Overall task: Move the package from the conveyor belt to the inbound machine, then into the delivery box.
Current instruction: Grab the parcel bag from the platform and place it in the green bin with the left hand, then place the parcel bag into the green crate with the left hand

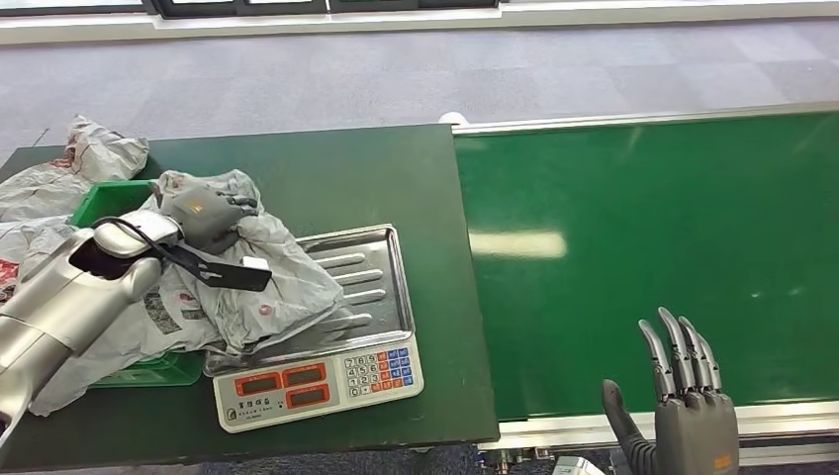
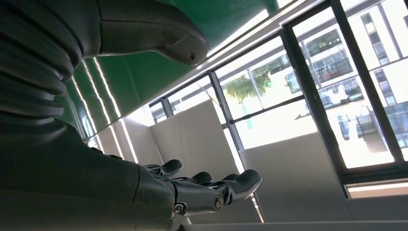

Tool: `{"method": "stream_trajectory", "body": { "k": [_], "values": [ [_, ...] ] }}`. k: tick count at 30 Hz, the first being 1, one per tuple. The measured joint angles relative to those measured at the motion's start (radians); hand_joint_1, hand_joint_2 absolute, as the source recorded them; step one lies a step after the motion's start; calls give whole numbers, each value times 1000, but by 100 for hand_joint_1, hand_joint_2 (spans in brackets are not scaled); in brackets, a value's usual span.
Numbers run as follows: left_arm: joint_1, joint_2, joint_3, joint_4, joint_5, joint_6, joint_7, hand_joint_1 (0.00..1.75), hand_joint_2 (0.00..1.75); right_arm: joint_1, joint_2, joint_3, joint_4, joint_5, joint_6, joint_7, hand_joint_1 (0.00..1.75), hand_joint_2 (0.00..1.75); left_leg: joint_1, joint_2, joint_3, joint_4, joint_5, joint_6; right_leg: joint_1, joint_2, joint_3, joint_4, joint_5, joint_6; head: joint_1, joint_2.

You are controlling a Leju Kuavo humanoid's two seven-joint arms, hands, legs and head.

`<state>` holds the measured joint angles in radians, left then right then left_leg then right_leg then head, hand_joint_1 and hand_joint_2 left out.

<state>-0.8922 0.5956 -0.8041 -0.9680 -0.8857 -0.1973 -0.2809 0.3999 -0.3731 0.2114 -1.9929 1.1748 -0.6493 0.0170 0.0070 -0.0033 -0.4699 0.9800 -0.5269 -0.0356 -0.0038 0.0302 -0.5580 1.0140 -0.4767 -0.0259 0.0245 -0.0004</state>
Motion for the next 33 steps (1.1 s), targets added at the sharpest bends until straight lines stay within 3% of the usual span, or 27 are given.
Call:
{"method": "stream_trajectory", "body": {
  "k": [6, 11, 20, 25, 29, 33],
  "values": [
    [-146, 39, 54, -163, 25, -31, 56, 175, 175, 27, 3, -5, -5, 24, -11, 9, 0, 175, 0, -2, -10, 4, 0, 0, 0, -2, -7, 0, 1, 1, 0, 0],
    [-263, 35, 112, -261, 23, -46, 104, 175, 175, 30, 34, -5, -6, 60, 3, 10, 0, 175, -1, -2, -13, 5, -1, 1, -1, -2, -10, 0, 1, 2, 0, 0],
    [-295, 30, 164, -301, -12, -33, 124, 175, 175, 36, 55, -8, -6, 49, -1, 7, 0, 175, -1, -2, -13, 4, 0, 2, -1, -2, -9, 0, 2, 3, 0, 0],
    [-240, 68, 196, -234, -17, -30, 69, 175, 175, 51, 55, -18, -8, 41, -8, 9, 0, 175, -1, -1, -17, 3, -1, 2, -2, -1, -8, 0, 1, 2, 0, 0],
    [-101, 138, 225, -160, 6, 21, -1, 175, 175, 83, 60, -27, -24, 56, -16, 25, 0, 175, -2, 3, -13, 1, -1, 1, -2, 3, -10, 0, 1, 2, 0, 0],
    [31, 192, 259, -127, 28, 40, -5, 175, 175, 103, 65, -34, -38, 69, -16, 39, 0, 175, -1, 3, -13, 1, 0, 1, -2, 3, -11, 0, 1, 2, 0, 0]
  ]
}}
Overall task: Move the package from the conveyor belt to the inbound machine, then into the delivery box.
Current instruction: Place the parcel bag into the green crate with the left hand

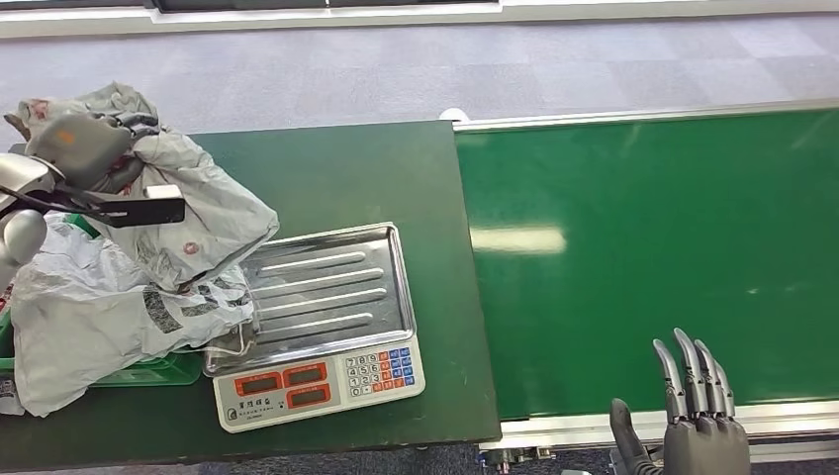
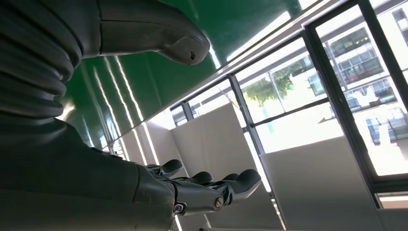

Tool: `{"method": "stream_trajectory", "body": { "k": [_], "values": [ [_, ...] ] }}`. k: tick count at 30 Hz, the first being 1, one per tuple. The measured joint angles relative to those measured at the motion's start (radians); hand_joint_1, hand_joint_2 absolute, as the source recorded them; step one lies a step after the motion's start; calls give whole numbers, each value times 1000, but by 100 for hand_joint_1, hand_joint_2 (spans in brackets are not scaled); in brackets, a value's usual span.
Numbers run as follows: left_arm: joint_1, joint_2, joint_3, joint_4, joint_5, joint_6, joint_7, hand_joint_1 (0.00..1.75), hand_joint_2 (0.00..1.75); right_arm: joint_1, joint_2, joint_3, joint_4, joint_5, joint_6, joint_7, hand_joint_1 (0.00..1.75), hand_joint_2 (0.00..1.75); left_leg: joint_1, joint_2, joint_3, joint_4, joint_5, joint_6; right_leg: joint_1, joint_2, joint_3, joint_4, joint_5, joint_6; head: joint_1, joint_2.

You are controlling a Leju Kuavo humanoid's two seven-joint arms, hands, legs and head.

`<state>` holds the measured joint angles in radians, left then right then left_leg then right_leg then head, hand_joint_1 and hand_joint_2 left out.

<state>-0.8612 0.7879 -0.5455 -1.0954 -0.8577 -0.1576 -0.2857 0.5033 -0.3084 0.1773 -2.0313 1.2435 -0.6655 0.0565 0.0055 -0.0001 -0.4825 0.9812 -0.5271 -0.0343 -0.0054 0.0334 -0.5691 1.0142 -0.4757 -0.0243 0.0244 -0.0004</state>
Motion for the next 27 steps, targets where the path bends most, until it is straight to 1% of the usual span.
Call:
{"method": "stream_trajectory", "body": {
  "k": [4, 8, 10, 13, 16, 17, 20, 21, 23, 27],
  "values": [
    [170, 42, 83, 12, 5, 37, 14, 175, 175, 25, 11, -3, -16, 25, 3, 19, 0, 175, -1, 2, 0, 0, -1, 0, -1, 2, -1, 0, 0, 0, 0, 0],
    [323, 61, 182, 18, -17, 76, 4, 175, 175, 39, 19, -3, -26, 37, 4, 34, 0, 175, -1, 2, -1, 0, -1, 0, -1, 2, -2, 0, -1, 0, 0, 0],
    [366, 64, 224, 18, -36, 70, -1, 175, 175, 40, 21, -3, -27, 39, 4, 38, 0, 175, -1, 1, -2, 0, -1, 1, -1, 1, -2, -1, -1, 0, 0, 0],
    [409, 65, 278, 15, -56, 49, -1, 175, 175, 39, 23, -3, -31, 40, 5, 39, 0, 175, -1, 1, -7, 0, -2, 2, -1, 0, 0, -1, -1, 1, 0, 0],
    [496, 68, 354, -7, -78, 48, 3, 175, 175, 37, 25, -3, -31, 41, 14, 35, 0, 175, -1, 5, -7, 0, -4, 2, -1, 4, 0, -1, -1, 1, 0, 0],
    [530, 66, 384, -15, -92, 54, 1, 141, 175, 36, 27, -3, -31, 41, 18, 34, 0, 175, -1, 6, -6, 0, -4, 2, -1, 5, 0, -1, -1, 1, 0, 0],
    [597, 40, 466, -25, -150, 70, -7, 10, 44, 27, 32, -3, -31, 43, 31, 33, 0, 175, -1, 5, -5, 0, -4, 2, -1, 4, 0, -1, -1, 1, 0, 0],
    [604, 27, 486, -19, -177, 76, -5, 0, 0, 23, 33, -2, -31, 46, 35, 34, 0, 175, -1, 4, -6, 0, -4, 2, -1, 3, 0, -1, -1, 1, 0, 0],
    [601, -2, 511, 5, -235, 99, 7, 0, 0, 20, 37, -2, -32, 55, 39, 38, 0, 175, -1, 1, -6, 0, -4, 2, -1, 0, 2, -1, -2, 1, 0, 0],
    [585, -48, 534, 49, -302, 183, 36, 0, 0, 22, 40, -2, -37, 73, 45, 52, 0, 175, -1, -1, -5, 0, -4, 2, -1, -1, 3, -1, -2, 1, 0, 0]
  ]
}}
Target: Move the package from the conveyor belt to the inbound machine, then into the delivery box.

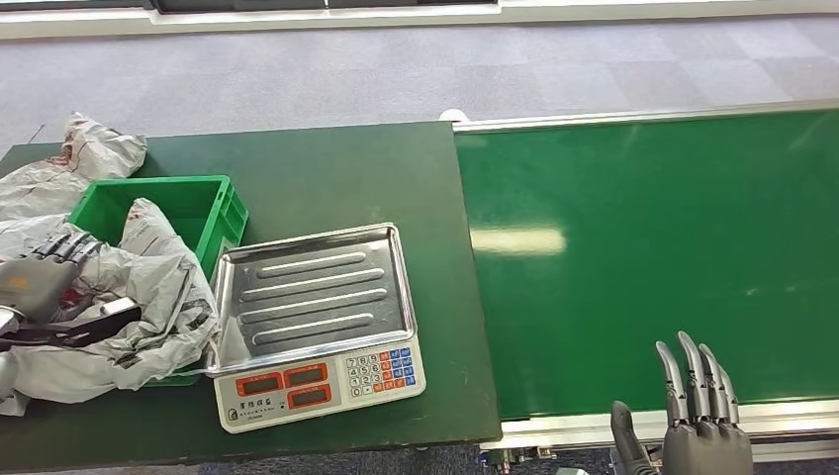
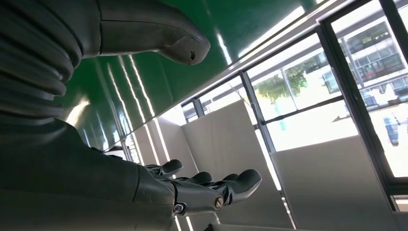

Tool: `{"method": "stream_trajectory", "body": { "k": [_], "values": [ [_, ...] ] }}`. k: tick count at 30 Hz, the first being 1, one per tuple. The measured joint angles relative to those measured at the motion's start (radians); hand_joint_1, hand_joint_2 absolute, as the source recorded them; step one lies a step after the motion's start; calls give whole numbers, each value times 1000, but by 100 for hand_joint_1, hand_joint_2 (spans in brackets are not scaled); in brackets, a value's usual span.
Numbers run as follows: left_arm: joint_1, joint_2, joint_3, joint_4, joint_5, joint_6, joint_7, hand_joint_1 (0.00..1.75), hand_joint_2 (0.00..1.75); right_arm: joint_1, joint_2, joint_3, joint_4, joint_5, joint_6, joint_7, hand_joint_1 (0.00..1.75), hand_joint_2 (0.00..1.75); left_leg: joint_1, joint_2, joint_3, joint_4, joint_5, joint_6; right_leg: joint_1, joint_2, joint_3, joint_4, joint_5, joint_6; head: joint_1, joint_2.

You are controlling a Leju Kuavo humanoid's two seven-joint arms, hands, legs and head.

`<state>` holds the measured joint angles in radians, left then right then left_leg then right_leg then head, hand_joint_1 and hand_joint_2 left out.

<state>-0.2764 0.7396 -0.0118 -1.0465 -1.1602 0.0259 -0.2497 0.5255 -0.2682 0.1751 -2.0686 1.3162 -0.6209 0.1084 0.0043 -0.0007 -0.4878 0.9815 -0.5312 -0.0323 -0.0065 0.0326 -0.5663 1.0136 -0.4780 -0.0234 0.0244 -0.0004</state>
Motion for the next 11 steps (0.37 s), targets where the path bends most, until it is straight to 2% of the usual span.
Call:
{"method": "stream_trajectory", "body": {
  "k": [3, 6, 9, 11],
  "values": [
    [-5, -40, 31, -14, -11, 59, 24, 0, 0, 0, 1, 0, -3, 4, 9, 2, 0, 175, 0, 0, 4, 1, 1, 1, 0, -1, 0, 0, 0, 0, 0, 0],
    [-8, -95, 79, -86, -31, 133, 67, 0, 0, -6, 5, 1, -3, 8, 13, 0, 0, 175, 0, -3, 5, 3, 2, 1, 1, -3, -1, 0, 1, 1, 0, 0],
    [-36, -146, 121, -172, 46, 122, 93, 0, 0, -17, 12, 5, -3, 16, 15, 0, 0, 175, 0, -4, 4, 3, 2, 1, 1, -5, -1, 0, 1, 1, 0, 0],
    [-59, -163, 137, -208, 117, 100, 92, 0, 0, -21, 16, 9, -3, 21, 14, 1, 0, 175, 0, -4, 2, 4, 2, 1, 1, -5, -1, 0, 1, 1, 0, 0]
  ]
}}
